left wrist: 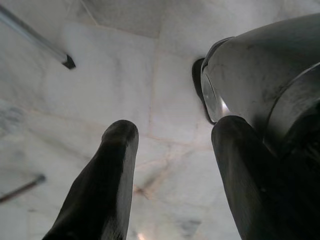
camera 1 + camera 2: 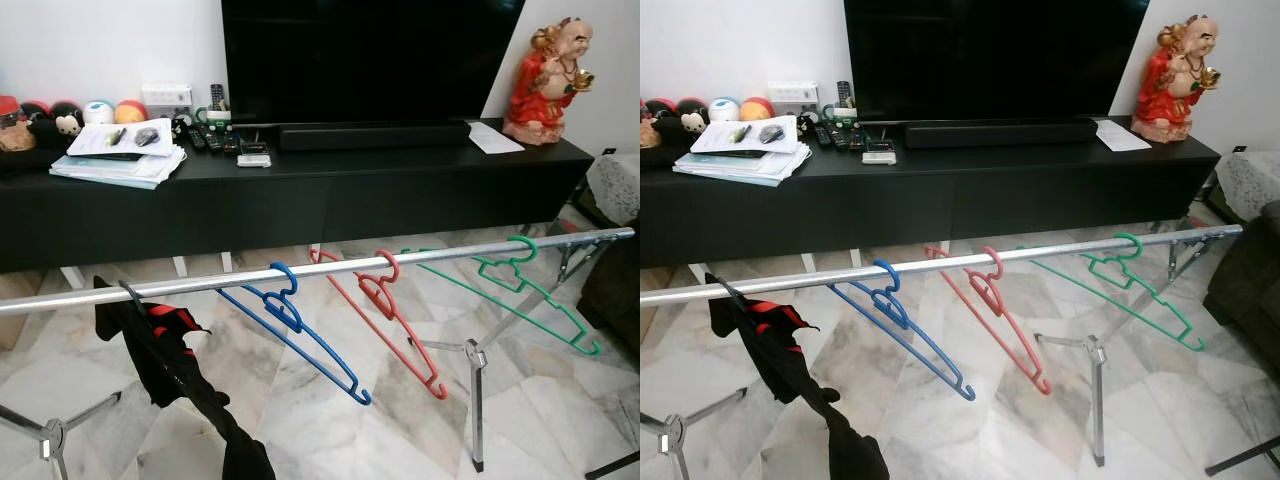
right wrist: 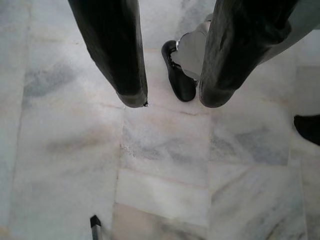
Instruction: Hang hanger
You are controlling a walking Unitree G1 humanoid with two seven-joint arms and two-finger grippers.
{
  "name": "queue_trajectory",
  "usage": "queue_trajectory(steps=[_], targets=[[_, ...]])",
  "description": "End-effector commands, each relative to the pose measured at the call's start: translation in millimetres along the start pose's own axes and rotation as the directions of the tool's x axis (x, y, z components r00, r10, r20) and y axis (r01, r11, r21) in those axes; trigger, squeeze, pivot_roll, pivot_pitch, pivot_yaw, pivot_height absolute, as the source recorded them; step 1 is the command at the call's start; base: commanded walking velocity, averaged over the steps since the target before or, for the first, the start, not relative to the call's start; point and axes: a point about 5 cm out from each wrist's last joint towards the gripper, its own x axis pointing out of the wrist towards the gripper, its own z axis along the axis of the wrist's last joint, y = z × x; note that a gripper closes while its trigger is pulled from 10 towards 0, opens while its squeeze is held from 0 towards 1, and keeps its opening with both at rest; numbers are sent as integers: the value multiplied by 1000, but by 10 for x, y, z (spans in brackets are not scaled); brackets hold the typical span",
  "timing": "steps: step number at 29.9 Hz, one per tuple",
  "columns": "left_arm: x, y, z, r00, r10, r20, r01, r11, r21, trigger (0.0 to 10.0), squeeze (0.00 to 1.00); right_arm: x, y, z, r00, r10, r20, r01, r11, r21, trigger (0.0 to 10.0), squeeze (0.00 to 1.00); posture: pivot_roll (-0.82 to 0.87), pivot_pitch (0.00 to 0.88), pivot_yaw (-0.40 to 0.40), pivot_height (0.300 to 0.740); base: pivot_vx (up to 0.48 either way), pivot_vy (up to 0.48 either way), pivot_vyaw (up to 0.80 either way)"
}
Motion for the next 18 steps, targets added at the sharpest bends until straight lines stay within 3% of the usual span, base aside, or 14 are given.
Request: queue_trajectory(steps=[1,18], targets=[[14,-122,139,997,-44,55,44,999,3,10000,0,-15,-42,-30,1000,-10,-6,10,1000,-8,10000,0,15,0,-48,740,0,0,-731],[16,-119,160,997,-47,59,48,999,-10,10000,0,-9,-34,-7,1000,-8,0,8,1000,2,10000,0,21,0,-50,740,0,0,-735]])
